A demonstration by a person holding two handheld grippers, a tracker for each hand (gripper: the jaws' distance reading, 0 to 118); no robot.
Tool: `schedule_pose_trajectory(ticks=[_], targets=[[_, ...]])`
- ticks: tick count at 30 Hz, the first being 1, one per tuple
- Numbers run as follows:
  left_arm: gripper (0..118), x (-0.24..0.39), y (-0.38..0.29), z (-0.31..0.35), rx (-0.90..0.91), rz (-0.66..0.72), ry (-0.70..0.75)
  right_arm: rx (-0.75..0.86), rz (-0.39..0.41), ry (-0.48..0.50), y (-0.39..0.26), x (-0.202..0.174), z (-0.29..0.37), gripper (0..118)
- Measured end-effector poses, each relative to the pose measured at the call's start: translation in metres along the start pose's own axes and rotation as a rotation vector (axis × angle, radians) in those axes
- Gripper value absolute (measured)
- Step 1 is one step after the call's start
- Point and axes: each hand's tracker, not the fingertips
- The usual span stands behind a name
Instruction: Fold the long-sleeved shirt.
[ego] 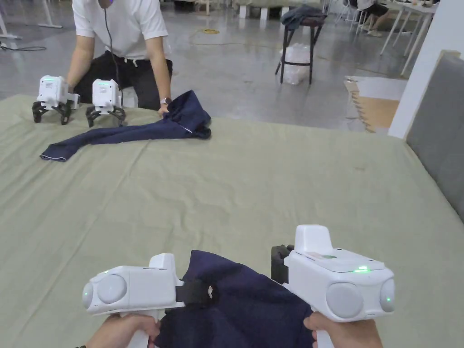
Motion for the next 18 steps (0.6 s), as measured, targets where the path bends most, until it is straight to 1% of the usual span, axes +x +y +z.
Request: schedule_pose_trajectory(ticks=[4,8,10,12,14,15,16,18], targets=[[28,-0.054,0.038,0.058,0.050,0.010,0.071,0.110,0.057,0.104,0.037,-0.067,-0.028,2],[25,-0.125,0.076,0.125,0.088,0.042,0.145,0.185,0.161,0.174,0.054,-0.137,-0.082,2],[25,-0.164,0.090,0.154,0.110,0.039,0.205,0.198,0.199,0.216,0.057,-0.169,-0.114,2],[25,-0.204,0.101,0.179,0.140,0.050,0.256,0.174,0.218,0.287,0.055,-0.196,-0.145,2],[25,-0.244,0.108,0.202,0.173,0.130,0.287,0.135,0.215,0.330,0.048,-0.220,-0.171,2],[27,-0.255,0.109,0.208,0.184,0.145,0.297,0.125,0.223,0.344,0.044,-0.228,-0.181,2],[43,-0.264,0.109,0.212,0.184,0.142,0.307,0.105,0.244,0.355,0.039,-0.235,-0.190,2],[58,-0.260,0.104,0.213,0.187,0.120,0.328,0.084,0.266,0.364,0.029,-0.244,-0.203,2]])
